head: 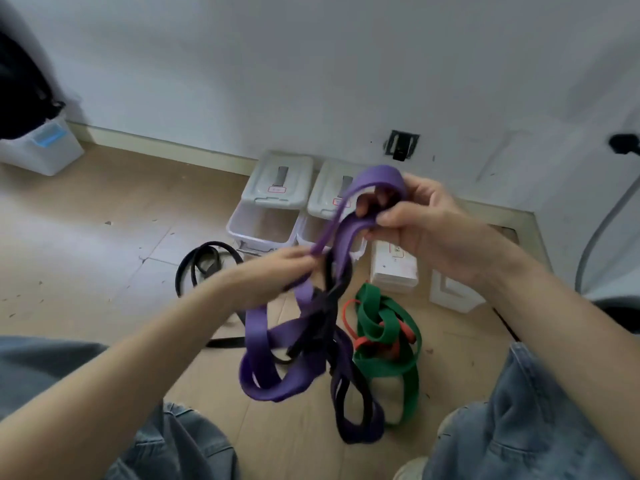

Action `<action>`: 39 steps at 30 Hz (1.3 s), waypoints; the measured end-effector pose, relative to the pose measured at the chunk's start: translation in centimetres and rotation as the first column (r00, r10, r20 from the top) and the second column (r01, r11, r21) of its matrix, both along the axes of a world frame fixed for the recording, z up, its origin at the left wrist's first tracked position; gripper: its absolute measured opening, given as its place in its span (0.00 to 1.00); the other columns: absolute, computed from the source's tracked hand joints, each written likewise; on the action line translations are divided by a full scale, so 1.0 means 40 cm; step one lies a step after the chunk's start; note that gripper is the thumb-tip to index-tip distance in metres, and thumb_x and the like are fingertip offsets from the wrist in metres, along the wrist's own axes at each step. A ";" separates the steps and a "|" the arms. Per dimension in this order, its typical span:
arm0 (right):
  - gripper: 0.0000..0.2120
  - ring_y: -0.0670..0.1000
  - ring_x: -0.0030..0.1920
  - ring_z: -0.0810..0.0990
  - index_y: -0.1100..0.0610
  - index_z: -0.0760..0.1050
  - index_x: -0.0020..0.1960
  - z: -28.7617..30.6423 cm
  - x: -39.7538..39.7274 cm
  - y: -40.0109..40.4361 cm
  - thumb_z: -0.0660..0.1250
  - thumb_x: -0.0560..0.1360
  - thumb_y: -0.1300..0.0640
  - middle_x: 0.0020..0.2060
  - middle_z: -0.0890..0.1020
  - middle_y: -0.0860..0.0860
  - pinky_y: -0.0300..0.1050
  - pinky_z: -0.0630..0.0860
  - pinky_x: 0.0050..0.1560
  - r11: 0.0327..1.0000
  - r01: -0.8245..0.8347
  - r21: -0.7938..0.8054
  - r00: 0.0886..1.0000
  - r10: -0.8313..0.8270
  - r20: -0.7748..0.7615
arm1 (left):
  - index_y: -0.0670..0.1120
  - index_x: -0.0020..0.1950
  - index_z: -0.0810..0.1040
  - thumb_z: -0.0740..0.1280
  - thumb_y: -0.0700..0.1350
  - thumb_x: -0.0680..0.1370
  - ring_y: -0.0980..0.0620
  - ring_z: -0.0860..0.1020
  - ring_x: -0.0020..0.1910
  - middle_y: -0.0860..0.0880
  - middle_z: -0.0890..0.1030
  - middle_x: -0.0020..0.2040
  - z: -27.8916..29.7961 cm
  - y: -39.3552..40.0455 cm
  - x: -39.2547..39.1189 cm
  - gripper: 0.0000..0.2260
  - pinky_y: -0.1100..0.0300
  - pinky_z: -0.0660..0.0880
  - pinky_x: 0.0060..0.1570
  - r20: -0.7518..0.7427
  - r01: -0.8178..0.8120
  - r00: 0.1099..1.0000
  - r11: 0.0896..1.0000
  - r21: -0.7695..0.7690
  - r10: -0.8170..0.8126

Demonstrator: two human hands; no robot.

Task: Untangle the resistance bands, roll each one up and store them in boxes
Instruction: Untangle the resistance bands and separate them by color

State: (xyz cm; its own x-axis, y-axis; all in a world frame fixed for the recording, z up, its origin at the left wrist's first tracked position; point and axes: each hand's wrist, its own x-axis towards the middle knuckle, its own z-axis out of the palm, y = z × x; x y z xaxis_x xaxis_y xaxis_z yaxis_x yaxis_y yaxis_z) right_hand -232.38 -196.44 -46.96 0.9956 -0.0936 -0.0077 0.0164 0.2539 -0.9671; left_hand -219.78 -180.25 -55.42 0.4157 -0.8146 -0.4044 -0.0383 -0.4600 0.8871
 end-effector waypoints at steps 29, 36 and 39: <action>0.26 0.49 0.45 0.82 0.59 0.65 0.64 -0.041 -0.024 -0.076 0.71 0.72 0.54 0.56 0.78 0.57 0.41 0.80 0.39 0.462 -0.401 -0.791 0.768 -0.301 -0.566 | 0.38 0.56 0.78 0.59 0.42 0.81 0.49 0.81 0.43 0.44 0.82 0.44 0.071 0.001 -0.009 0.11 0.57 0.78 0.52 0.172 0.080 0.982 0.996 -0.034 -0.073; 0.16 0.45 0.40 0.82 0.54 0.77 0.55 -0.068 -0.005 0.064 0.73 0.70 0.53 0.45 0.82 0.47 0.38 0.79 0.41 0.782 -0.104 -0.615 0.957 -0.089 -0.275 | 0.43 0.43 0.79 0.60 0.45 0.78 0.53 0.78 0.33 0.48 0.77 0.34 0.212 -0.029 -0.050 0.10 0.61 0.79 0.40 -0.204 -0.154 0.977 0.863 -0.480 0.060; 0.11 0.49 0.31 0.81 0.66 0.78 0.52 -0.060 0.013 0.059 0.71 0.72 0.62 0.35 0.82 0.55 0.40 0.78 0.31 0.829 0.234 -0.508 0.919 -0.359 -0.162 | 0.46 0.48 0.78 0.62 0.51 0.78 0.53 0.82 0.45 0.51 0.81 0.41 0.199 -0.013 -0.008 0.09 0.58 0.79 0.45 -0.089 -0.128 0.991 0.889 -0.440 0.099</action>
State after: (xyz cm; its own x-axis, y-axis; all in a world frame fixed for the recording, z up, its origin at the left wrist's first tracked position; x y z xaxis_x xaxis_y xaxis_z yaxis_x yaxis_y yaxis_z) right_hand -231.88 -194.08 -49.37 0.8906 -0.4386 -0.1201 -0.2318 -0.2107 -0.9497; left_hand -220.11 -180.76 -47.45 0.5024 -0.8638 -0.0396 0.0522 -0.0154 0.9985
